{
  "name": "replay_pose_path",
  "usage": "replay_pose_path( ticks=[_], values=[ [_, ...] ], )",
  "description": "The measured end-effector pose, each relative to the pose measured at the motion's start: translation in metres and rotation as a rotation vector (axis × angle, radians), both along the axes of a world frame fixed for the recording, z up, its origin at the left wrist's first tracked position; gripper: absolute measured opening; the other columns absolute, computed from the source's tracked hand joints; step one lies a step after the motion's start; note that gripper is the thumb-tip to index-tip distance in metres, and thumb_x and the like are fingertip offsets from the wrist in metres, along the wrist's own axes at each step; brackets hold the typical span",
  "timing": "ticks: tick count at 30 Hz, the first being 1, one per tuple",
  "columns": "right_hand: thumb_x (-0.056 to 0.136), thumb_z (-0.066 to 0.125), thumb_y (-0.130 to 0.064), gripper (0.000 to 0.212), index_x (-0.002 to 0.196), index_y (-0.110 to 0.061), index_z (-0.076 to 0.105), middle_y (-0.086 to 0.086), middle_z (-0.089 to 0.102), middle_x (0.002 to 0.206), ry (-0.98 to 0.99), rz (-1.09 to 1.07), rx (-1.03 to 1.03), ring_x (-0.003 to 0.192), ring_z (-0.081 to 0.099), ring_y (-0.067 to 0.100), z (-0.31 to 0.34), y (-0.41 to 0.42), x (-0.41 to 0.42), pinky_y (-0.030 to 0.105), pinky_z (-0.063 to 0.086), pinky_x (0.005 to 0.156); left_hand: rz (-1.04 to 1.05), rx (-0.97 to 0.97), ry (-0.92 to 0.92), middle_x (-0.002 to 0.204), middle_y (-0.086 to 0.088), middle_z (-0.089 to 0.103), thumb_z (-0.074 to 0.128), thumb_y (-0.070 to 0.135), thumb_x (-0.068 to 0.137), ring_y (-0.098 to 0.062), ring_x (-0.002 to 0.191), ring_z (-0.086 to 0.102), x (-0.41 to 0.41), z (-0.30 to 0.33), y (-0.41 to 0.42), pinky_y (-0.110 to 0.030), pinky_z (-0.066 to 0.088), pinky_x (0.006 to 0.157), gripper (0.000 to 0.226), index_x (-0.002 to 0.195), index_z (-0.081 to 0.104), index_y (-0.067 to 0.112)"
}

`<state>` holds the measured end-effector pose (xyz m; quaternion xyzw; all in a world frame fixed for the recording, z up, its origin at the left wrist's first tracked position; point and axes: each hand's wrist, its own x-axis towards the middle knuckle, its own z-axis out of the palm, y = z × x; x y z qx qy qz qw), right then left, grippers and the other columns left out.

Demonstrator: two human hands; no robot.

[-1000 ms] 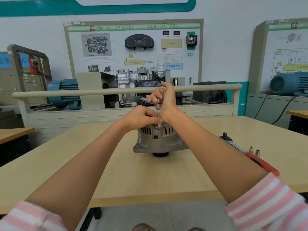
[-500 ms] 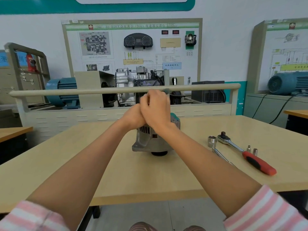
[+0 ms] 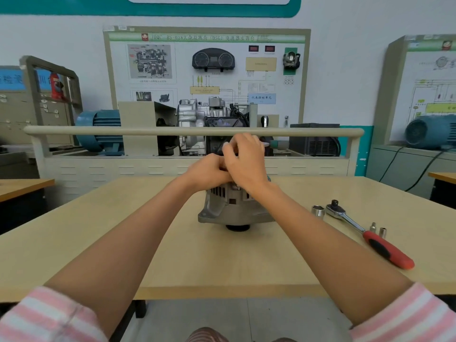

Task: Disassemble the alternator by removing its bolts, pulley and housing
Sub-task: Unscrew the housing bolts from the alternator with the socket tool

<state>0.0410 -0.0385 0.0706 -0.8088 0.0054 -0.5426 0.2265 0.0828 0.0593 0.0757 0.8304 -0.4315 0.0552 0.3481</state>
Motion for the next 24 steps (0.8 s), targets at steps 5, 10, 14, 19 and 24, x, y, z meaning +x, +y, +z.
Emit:
replay_pose_path(
  ticks=[5,10,14,19,24],
  values=[
    [0.094,0.038,-0.011,0.046,0.049,-0.012,0.038,0.01,0.035,0.051,0.074,0.562,0.55,0.053,0.041,0.016,0.022,-0.003,-0.006,0.026,0.038,0.061,-0.111,-0.011,0.065,0.083,-0.014,0.07,0.069,0.028,0.086,-0.02,0.078,0.055,-0.001,0.001,0.003,-0.035,0.046,0.077,0.012,0.08,0.076,0.02],
    [0.096,0.033,-0.015,0.051,0.045,-0.016,0.035,0.003,0.031,0.037,0.019,0.802,0.862,0.038,0.037,0.012,0.031,-0.001,0.0,0.028,0.042,0.063,-0.136,-0.026,0.115,0.082,-0.014,0.071,0.07,0.026,0.086,-0.015,0.077,0.053,0.0,0.001,0.004,-0.033,0.043,0.078,0.016,0.084,0.077,0.012],
    [0.096,0.035,-0.012,0.051,0.045,-0.012,0.042,-0.002,0.041,0.041,-0.022,0.6,0.737,0.052,0.045,0.014,0.022,0.001,0.0,0.028,0.044,0.07,-0.078,-0.068,0.066,0.079,0.0,0.074,0.073,0.027,0.083,-0.017,0.081,0.063,0.0,-0.001,0.002,-0.042,0.05,0.088,0.015,0.07,0.071,0.033],
    [0.093,0.043,-0.009,0.042,0.052,-0.019,0.037,-0.006,0.039,0.056,-0.04,0.146,0.033,0.062,0.04,0.013,0.006,0.007,-0.003,0.028,0.032,0.064,0.001,-0.064,0.001,0.085,-0.022,0.069,0.067,0.012,0.084,-0.029,0.081,0.061,0.004,-0.004,0.001,-0.041,0.051,0.08,0.009,0.08,0.072,0.005],
    [0.09,0.041,-0.028,0.032,0.1,-0.004,0.061,0.01,0.057,0.102,0.104,-0.43,-0.257,0.097,0.047,0.027,-0.005,0.015,0.001,0.036,0.029,0.09,0.035,-0.018,-0.123,0.112,-0.019,0.064,0.052,0.003,0.09,-0.036,0.105,0.058,-0.001,-0.002,-0.001,-0.053,0.047,0.091,0.03,0.12,0.054,0.003]
  ],
)
